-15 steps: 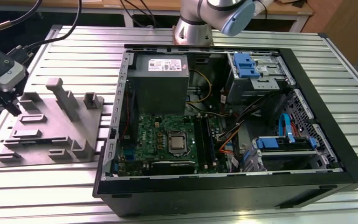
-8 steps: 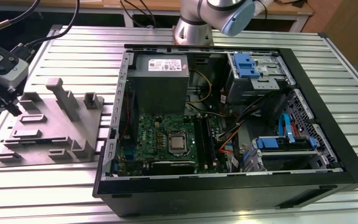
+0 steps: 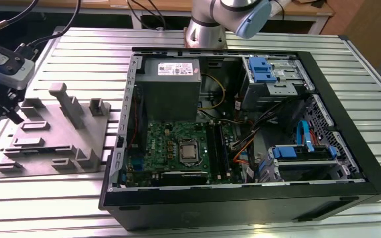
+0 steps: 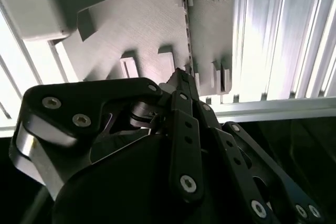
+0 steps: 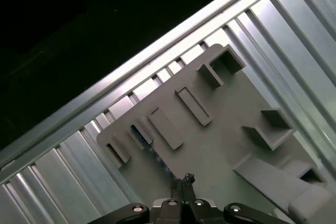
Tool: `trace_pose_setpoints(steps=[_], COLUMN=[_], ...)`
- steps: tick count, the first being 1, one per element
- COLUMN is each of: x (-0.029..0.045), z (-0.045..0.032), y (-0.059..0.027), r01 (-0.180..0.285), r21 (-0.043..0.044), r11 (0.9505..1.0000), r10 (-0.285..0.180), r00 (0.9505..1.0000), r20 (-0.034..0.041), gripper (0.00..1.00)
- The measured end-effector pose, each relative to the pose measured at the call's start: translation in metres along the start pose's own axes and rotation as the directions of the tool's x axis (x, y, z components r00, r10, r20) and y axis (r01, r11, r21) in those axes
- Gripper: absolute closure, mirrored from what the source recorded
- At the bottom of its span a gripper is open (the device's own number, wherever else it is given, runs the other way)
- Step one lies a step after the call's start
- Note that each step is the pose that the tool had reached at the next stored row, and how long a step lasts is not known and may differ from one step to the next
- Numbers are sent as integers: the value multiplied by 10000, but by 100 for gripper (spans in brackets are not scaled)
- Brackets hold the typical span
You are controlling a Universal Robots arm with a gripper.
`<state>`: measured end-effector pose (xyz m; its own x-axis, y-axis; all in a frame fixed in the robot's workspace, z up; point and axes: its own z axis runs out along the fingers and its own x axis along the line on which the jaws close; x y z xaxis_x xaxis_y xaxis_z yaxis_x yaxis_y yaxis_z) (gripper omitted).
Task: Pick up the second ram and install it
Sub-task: 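Pick up the second ram and move it above second insertion slot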
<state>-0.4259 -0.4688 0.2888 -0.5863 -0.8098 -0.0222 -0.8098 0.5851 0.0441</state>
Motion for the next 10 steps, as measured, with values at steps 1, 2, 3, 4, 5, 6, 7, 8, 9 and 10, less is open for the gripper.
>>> trace_pose_setpoints(steps=[1, 2, 3, 4, 5, 6, 7, 8, 9, 10], x=[0, 0, 0, 0, 0, 0, 0, 0, 1, 1], z=[4, 8, 10, 13, 16, 19, 21, 24, 26, 29], y=[0, -1, -1, -1, -1, -1, -1, -1, -1, -2], r01=[179, 359, 544, 717, 913, 1091, 1270, 1448, 1625, 1803], r21=[-4, -9, -14, -18, -22, -27, -32, -37, -42, -48], r11=[9998, 9994, 9985, 9974, 9958, 9940, 9919, 9895, 9867, 9836], r10=[-179, -359, -544, -717, -913, -1091, -1271, -1448, -1625, -1803], r00=[9998, 9994, 9985, 9974, 9958, 9940, 9919, 9894, 9867, 9836], r20=[-8, -16, -25, -32, -40, -47, -55, -61, -69, -76], gripper=[90, 90, 90, 90, 90, 90, 90, 90, 90, 90])
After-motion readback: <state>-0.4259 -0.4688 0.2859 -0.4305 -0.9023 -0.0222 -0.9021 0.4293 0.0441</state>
